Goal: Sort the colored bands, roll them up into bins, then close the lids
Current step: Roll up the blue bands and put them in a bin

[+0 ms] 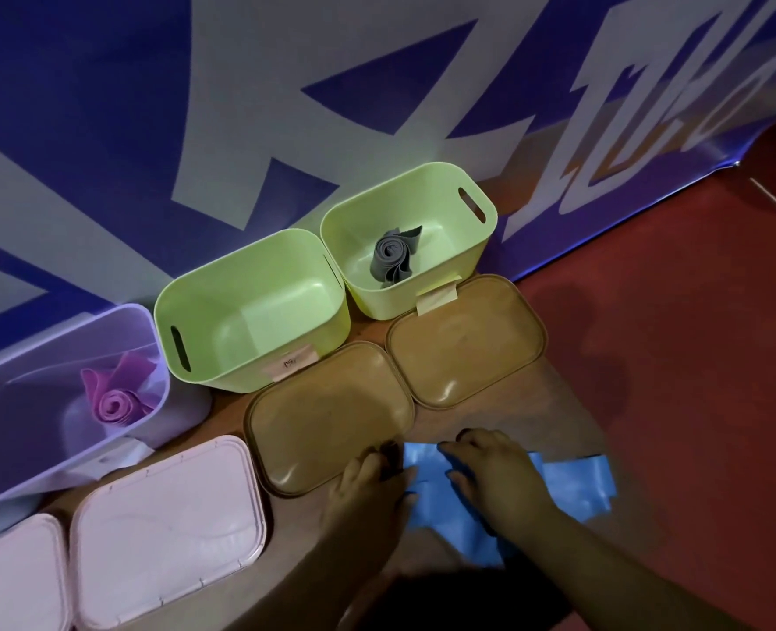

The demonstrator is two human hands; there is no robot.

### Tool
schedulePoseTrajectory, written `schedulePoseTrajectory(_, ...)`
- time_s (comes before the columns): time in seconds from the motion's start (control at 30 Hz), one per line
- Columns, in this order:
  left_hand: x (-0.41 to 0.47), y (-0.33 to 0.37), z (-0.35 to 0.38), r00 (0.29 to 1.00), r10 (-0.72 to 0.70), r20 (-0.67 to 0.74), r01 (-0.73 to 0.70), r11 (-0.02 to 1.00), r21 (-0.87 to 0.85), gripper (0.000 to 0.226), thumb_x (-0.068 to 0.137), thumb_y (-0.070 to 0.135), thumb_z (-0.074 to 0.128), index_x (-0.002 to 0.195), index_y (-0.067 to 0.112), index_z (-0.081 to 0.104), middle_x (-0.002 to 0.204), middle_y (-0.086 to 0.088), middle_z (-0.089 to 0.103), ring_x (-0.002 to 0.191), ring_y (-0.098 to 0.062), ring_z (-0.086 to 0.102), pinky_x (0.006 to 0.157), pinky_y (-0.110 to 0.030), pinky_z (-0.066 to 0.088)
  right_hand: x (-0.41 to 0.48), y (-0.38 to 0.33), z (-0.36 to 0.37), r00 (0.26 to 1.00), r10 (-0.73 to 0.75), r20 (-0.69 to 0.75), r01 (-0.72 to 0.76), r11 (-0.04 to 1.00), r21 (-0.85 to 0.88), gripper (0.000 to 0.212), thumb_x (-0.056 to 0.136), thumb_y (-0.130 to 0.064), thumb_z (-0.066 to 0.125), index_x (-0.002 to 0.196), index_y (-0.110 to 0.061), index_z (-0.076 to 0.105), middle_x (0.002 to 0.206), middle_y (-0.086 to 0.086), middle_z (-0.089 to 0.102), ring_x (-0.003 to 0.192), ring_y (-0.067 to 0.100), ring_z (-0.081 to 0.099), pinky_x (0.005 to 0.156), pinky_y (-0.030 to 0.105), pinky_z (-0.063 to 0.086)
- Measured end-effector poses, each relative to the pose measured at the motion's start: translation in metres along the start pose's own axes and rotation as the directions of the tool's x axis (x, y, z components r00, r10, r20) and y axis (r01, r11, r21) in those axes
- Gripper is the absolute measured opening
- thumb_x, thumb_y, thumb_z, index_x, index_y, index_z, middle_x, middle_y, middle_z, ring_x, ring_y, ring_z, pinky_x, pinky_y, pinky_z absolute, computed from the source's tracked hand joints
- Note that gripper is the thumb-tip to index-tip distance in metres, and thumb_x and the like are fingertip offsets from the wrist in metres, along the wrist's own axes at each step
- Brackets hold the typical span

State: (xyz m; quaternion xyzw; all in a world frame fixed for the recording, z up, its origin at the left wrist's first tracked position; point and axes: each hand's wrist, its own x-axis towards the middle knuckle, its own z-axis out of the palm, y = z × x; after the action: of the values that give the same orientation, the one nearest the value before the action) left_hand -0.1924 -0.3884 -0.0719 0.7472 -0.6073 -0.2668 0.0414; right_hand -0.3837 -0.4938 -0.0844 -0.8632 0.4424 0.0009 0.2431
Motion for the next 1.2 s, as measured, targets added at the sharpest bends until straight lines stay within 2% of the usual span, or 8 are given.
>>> schedulePoseTrajectory(0.2, 0.017, 0.006, 0.014, 0.99, -0.025, -0.139, -0.001, 0.983, -0.183, 0.023, 0.085, 0.044, 0.059, 0.091, 0.025, 0.072, 0.09, 0.004, 0.068, 0.083, -0.017, 0.064, 0.074, -0.036, 0.057, 0.006, -0.004, -0.003, 0.998, 0.059, -0.019, -0.057, 0.993, 0.108, 0.035, 0.072, -0.024, 0.077, 0.106, -0.03, 0.072, 0.091, -0.006, 0.066, 0.084, 0.016, 0.062, 0.073, 0.029, 0.052)
schedulePoseTrajectory(0.27, 0.019, 0.013, 0.013, 0.985, -0.047, -0.166, 0.005, 0.971, -0.24, 0.011, 0.081, 0.032, 0.071, 0.088, 0.023, 0.069, 0.082, 0.005, 0.069, 0.074, -0.012, 0.065, 0.07, -0.029, 0.058, 0.007, -0.004, -0.007, 0.998, 0.067, 0.004, -0.067, 0.983, 0.173, 0.033, 0.078, -0.018, 0.071, 0.109, -0.029, 0.071, 0.097, -0.005, 0.066, 0.086, 0.014, 0.064, 0.076, 0.028, 0.053)
schedulePoseTrajectory(0.37, 0.014, 0.029, 0.0, 0.978, -0.13, -0.161, 0.062, 0.926, -0.373, 0.022, 0.079, 0.015, 0.079, 0.085, 0.026, 0.061, 0.071, 0.009, 0.06, 0.061, 0.0, 0.055, 0.06, -0.014, 0.044, 0.006, -0.003, -0.014, 0.996, 0.081, -0.027, -0.071, 0.966, 0.247, 0.036, 0.081, -0.011, 0.071, 0.113, -0.026, 0.071, 0.106, -0.007, 0.067, 0.094, 0.009, 0.065, 0.081, 0.018, 0.05)
schedulePoseTrajectory(0.5, 0.01, 0.042, -0.022, 0.935, -0.352, 0.027, 0.26, 0.635, -0.728, 0.034, 0.081, 0.003, 0.076, 0.08, 0.03, 0.056, 0.071, 0.005, 0.059, 0.059, 0.005, 0.056, 0.055, -0.01, 0.044, -0.001, -0.01, -0.039, 0.997, 0.064, -0.043, -0.044, 0.935, 0.351, 0.036, 0.08, -0.012, 0.076, 0.11, -0.031, 0.071, 0.1, -0.021, 0.069, 0.092, -0.004, 0.062, 0.079, 0.003, 0.041)
schedulePoseTrajectory(0.63, 0.003, 0.044, -0.049, 0.936, -0.336, 0.1, 0.228, 0.367, -0.902, 0.028, 0.082, -0.009, 0.069, 0.083, 0.018, 0.061, 0.067, 0.006, 0.061, 0.055, 0.003, 0.053, 0.05, -0.015, 0.043, -0.011, -0.02, -0.061, 0.993, 0.091, -0.081, -0.037, 0.858, 0.512, 0.033, 0.08, -0.015, 0.077, 0.104, -0.037, 0.07, 0.087, -0.022, 0.068, 0.085, 0.002, 0.065, 0.075, 0.015, 0.049)
schedulePoseTrajectory(0.9, -0.026, 0.04, -0.096, 0.934, -0.281, -0.22, -0.076, 0.447, -0.891, 0.023, 0.086, -0.012, 0.064, 0.078, 0.009, 0.062, 0.072, 0.006, 0.065, 0.07, -0.006, 0.058, 0.066, -0.019, 0.048, -0.023, -0.044, -0.073, 0.985, 0.11, -0.134, -0.009, 0.802, 0.598, 0.032, 0.082, -0.017, 0.076, 0.107, -0.037, 0.069, 0.094, -0.022, 0.071, 0.095, -0.006, 0.065, 0.085, 0.009, 0.047)
schedulePoseTrajectory(1.1, -0.06, 0.012, -0.113, 0.909, -0.322, -0.264, -0.044, 0.556, -0.83, 0.019, 0.086, -0.008, 0.067, 0.088, 0.011, 0.067, 0.085, 0.0, 0.072, 0.081, -0.015, 0.068, 0.078, -0.028, 0.054, -0.033, -0.044, -0.066, 0.989, 0.099, -0.107, -0.028, 0.851, 0.525, 0.032, 0.08, -0.026, 0.078, 0.108, -0.037, 0.068, 0.099, -0.028, 0.068, 0.1, -0.007, 0.061, 0.087, 0.01, 0.045)
schedulePoseTrajectory(1.2, -0.082, -0.008, -0.116, 0.908, -0.357, -0.22, 0.041, 0.598, -0.801, 0.021, 0.085, -0.008, 0.068, 0.091, 0.013, 0.069, 0.085, 0.005, 0.073, 0.077, -0.006, 0.068, 0.072, -0.019, 0.053, -0.033, -0.045, -0.06, 0.995, 0.071, -0.073, -0.025, 0.87, 0.493, 0.032, 0.079, -0.029, 0.078, 0.107, -0.042, 0.067, 0.095, -0.032, 0.066, 0.097, -0.009, 0.06, 0.084, 0.006, 0.041)
